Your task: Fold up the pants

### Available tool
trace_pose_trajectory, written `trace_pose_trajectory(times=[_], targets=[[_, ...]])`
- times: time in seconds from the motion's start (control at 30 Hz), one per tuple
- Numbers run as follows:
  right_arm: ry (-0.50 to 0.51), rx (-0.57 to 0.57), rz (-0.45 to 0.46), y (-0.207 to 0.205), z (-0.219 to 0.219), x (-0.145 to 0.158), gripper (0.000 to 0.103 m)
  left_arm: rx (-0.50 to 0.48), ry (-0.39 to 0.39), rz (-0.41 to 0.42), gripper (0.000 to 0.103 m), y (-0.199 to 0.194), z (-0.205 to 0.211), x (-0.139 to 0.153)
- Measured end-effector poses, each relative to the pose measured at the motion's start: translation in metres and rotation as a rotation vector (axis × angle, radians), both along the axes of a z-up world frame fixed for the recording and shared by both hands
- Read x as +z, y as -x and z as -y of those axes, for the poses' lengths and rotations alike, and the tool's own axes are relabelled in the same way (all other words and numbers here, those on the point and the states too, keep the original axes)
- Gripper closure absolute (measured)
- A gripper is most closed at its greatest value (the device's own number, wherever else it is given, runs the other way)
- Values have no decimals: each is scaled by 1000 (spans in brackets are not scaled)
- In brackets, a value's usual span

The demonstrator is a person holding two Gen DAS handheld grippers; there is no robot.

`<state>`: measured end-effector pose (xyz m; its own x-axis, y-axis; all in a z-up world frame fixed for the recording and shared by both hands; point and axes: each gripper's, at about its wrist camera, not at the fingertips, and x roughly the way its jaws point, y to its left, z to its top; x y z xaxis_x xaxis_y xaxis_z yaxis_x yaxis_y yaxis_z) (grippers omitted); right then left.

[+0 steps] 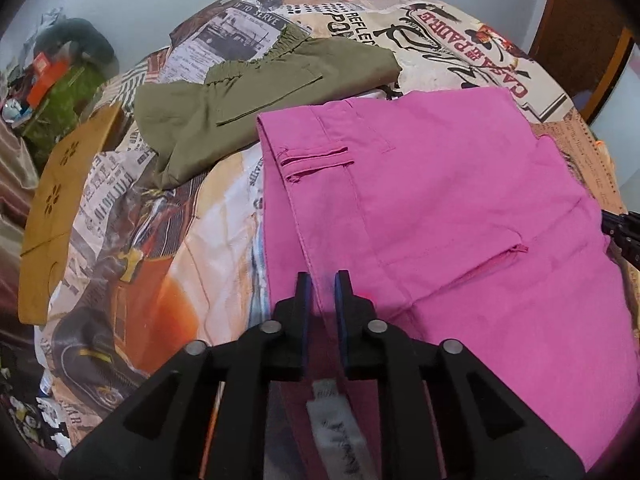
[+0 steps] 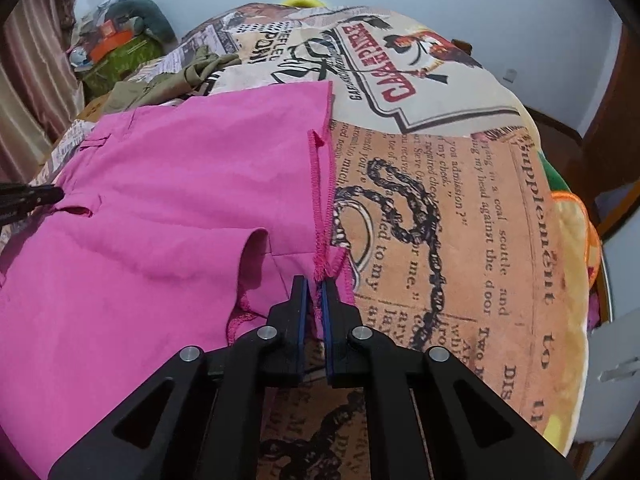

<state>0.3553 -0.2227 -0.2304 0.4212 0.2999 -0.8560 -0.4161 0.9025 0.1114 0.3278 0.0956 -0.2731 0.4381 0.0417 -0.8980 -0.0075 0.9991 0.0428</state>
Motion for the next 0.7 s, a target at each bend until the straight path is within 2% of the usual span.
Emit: trace_pose_trajectory(times=[0.1, 0.13, 0.2, 0.27, 0.3, 0.4, 0.47, 0.53, 0.7], targets=[[25, -34, -30, -1, 7, 7, 80, 15, 76, 0, 82, 7, -14, 10], [25, -43, -28, -1, 9, 10, 76, 29, 97, 7, 76, 9, -21, 15], [15, -54, -2, 0, 14, 19, 76, 56, 111, 40, 67, 11, -30, 25], [6, -55, 33, 1, 16, 31, 76, 82, 93, 76, 44, 9, -35, 34], [3, -53, 54, 2, 15, 37, 75, 94, 82, 99, 42, 8, -37, 39], [-15, -45, 93, -2, 12, 52, 71, 107, 76, 126, 41, -3, -41, 50], [-28, -44, 128, -6, 9, 62, 60, 105, 79, 143, 41, -12, -41, 56], [-24, -45, 165, -14, 4, 71, 59, 97, 59, 161, 40, -22, -39, 61], [-50, -34, 179, -35, -10, 77, 59, 79, 36, 159, 39, -49, -35, 57]])
